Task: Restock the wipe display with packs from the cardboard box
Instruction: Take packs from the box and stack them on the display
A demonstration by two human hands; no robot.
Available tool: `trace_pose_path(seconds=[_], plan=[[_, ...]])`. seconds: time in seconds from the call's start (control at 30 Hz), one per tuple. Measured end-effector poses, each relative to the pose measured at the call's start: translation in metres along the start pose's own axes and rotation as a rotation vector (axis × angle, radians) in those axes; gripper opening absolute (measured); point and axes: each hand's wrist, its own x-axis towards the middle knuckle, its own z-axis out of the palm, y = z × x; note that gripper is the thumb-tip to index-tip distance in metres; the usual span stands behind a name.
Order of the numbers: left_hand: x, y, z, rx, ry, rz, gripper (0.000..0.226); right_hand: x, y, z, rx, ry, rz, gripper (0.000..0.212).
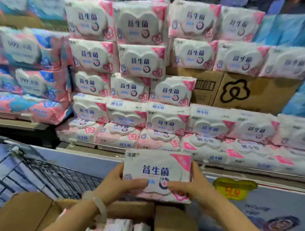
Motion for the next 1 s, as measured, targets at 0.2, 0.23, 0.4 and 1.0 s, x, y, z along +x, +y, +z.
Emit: trace_pose_path(seconds=[0.2, 0.23, 0.4, 1.0], plan=[[0.039, 0.074, 0.082, 0.091, 0.012, 0.181, 0.057, -0.007, -0.065, -0.094, -0.081, 0.048, -0.184, 0.074], [0.049, 0.084, 0.095, 0.094, 0.008, 0.203, 0.055, -0.004, -0.076, -0.111, -0.099, 0.066, -0.214, 0.075], [0.107, 0.132, 0.155, 0.134, 0.057, 0.332, 0.045, 0.035, -0.121, -0.194, -0.138, 0.080, -0.313, 0.104], [0.233, 0.203, 0.193, 1.150, 0.658, 0.456, 0.114, 0.167, -0.144, -0.282, -0.189, 0.155, -0.436, 0.097]])
